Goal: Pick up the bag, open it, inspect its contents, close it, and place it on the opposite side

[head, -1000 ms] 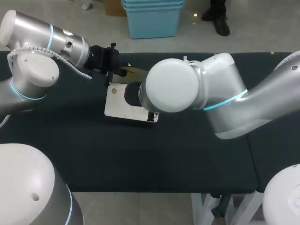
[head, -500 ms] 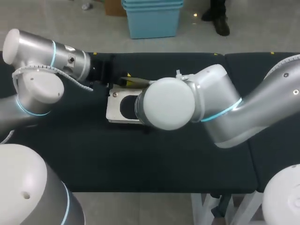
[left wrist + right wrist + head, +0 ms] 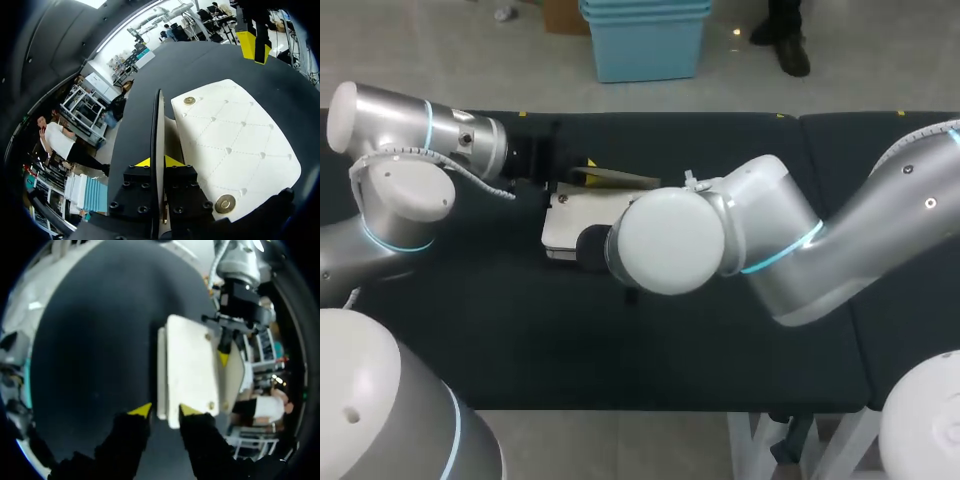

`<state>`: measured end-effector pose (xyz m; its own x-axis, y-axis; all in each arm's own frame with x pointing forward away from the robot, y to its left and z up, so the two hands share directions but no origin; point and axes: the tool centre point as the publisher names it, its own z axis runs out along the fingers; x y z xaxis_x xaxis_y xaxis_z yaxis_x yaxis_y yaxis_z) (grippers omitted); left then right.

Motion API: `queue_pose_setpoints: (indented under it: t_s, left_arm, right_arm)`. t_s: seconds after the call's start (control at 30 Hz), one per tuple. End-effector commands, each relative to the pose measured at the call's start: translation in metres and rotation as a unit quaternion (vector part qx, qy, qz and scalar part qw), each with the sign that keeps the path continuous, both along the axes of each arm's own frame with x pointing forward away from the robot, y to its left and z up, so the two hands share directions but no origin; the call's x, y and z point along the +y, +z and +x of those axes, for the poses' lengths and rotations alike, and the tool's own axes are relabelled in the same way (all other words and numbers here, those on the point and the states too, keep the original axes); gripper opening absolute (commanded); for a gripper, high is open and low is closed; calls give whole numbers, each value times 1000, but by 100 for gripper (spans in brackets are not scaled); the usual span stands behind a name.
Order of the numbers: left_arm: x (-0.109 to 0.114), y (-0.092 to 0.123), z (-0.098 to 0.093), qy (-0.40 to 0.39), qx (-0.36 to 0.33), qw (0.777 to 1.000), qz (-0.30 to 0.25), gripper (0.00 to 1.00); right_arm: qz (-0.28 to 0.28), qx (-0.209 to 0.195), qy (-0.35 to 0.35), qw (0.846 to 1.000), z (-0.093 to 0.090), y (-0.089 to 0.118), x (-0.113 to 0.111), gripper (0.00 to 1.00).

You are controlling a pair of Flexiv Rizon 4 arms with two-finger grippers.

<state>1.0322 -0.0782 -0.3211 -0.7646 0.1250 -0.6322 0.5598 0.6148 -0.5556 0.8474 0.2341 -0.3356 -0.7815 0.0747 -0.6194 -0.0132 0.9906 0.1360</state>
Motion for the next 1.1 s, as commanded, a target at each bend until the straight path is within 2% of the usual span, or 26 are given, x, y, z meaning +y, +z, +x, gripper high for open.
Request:
queue_pose_setpoints:
  t_s: [0.03, 0.27, 0.53, 0.77, 1.1]
  left_arm:
    - [-4, -3, 13, -16, 6, 1000, 1, 0]
    - [-7, -10, 17, -23, 16, 1000, 7, 0]
    - [-8, -14, 19, -31, 25, 999, 8, 0]
    - [-8, -17, 17, -35, 24, 999, 8, 0]
    - [-6, -19, 15, -39, 23, 999, 5, 0]
  right_arm:
    - [8, -4, 6, 1000, 9, -16, 7, 42]
    - [18, -28, 6, 999, 20, -24, 6, 41]
    - [0, -64, -22, 998, 32, -30, 1, 40]
    - [1, -74, -29, 997, 41, -29, -3, 38]
    - [4, -77, -34, 996, 47, -31, -2, 27]
